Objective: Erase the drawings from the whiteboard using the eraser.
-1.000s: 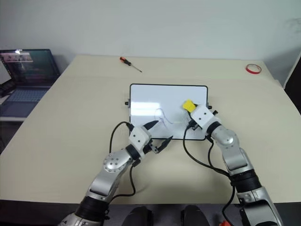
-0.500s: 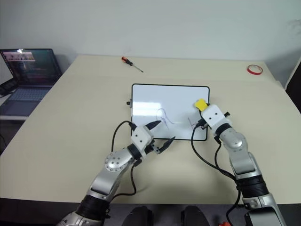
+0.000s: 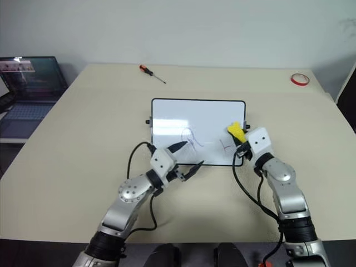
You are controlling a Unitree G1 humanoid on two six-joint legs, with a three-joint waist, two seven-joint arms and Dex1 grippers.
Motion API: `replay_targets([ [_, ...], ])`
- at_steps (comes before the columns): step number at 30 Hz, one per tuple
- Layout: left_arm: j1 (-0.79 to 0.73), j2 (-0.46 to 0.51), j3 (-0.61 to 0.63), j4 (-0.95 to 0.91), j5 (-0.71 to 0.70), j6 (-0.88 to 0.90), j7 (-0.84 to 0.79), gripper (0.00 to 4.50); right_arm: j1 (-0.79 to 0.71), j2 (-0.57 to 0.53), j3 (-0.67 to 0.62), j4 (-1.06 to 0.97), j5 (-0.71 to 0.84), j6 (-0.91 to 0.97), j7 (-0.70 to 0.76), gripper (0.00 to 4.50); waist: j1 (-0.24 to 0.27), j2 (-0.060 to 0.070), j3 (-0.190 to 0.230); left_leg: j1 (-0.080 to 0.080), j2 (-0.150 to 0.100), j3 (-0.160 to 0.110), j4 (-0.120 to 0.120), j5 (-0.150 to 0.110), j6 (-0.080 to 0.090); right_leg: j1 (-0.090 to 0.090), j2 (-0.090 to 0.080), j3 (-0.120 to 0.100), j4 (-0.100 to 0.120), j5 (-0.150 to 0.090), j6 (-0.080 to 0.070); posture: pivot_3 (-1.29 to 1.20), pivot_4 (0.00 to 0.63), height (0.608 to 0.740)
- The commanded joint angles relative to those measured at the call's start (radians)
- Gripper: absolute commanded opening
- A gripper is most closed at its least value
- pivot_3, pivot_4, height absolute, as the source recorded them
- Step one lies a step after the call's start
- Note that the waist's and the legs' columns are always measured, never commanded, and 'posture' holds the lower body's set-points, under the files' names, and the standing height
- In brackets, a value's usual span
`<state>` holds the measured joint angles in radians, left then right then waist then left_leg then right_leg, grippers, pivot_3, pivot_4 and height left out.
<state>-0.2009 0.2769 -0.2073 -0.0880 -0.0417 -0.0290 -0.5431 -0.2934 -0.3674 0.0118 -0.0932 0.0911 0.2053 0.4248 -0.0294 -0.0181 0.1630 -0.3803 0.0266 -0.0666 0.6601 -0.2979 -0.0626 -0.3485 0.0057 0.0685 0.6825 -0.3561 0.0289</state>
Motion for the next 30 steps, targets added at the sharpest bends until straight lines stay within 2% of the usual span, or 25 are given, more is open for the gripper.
replay_targets([
  [1,0.009,0.01,0.025,-0.078,-0.031,-0.008,-0.007,4.5,-0.016,0.01,0.0,-0.027,0.015,-0.011,0.011,1.24,0.0,0.0,0.0,-0.001,0.0,0.0,0.0,0.0,0.0,-0.001,0.0,0.0,0.0,0.0,0.0,0.0,0.15,0.74],
  [8,0.071,0.045,0.091,-0.179,-0.088,0.039,-0.01,4.5,-0.013,0.033,0.017,-0.044,0.016,-0.03,0.015,1.24,0.0,0.002,0.001,-0.003,0.0,0.0,-0.001,0.0,0.0,-0.003,0.0,0.0,0.0,0.0,0.0,0.0,0.15,0.74],
  [17,0.172,0.051,0.178,-0.319,-0.168,0.134,0.031,4.5,0.047,0.01,-0.044,-0.21,0.057,0.063,-0.002,1.24,0.001,0.002,0.002,-0.004,0.0,0.0,0.0,0.0,0.0,-0.003,0.0,0.0,0.0,0.0,0.0,0.0,0.15,0.74],
  [23,0.286,0.067,0.184,-0.403,-0.187,0.152,0.025,4.5,0.153,0.012,-0.059,-0.376,0.059,0.143,-0.046,1.24,0.0,0.003,0.002,-0.004,0.0,0.0,-0.001,0.0,0.0,-0.003,0.0,0.0,0.0,0.0,0.0,0.0,0.15,0.74],
  [30,0.442,0.077,0.195,-0.464,-0.195,0.137,0.035,4.5,0.255,0.031,-0.056,-0.426,0.046,0.138,-0.086,1.24,-0.001,0.003,0.002,-0.003,0.0,0.0,0.0,0.0,0.0,-0.003,0.0,0.0,0.0,0.0,0.0,0.0,0.15,0.74],
])
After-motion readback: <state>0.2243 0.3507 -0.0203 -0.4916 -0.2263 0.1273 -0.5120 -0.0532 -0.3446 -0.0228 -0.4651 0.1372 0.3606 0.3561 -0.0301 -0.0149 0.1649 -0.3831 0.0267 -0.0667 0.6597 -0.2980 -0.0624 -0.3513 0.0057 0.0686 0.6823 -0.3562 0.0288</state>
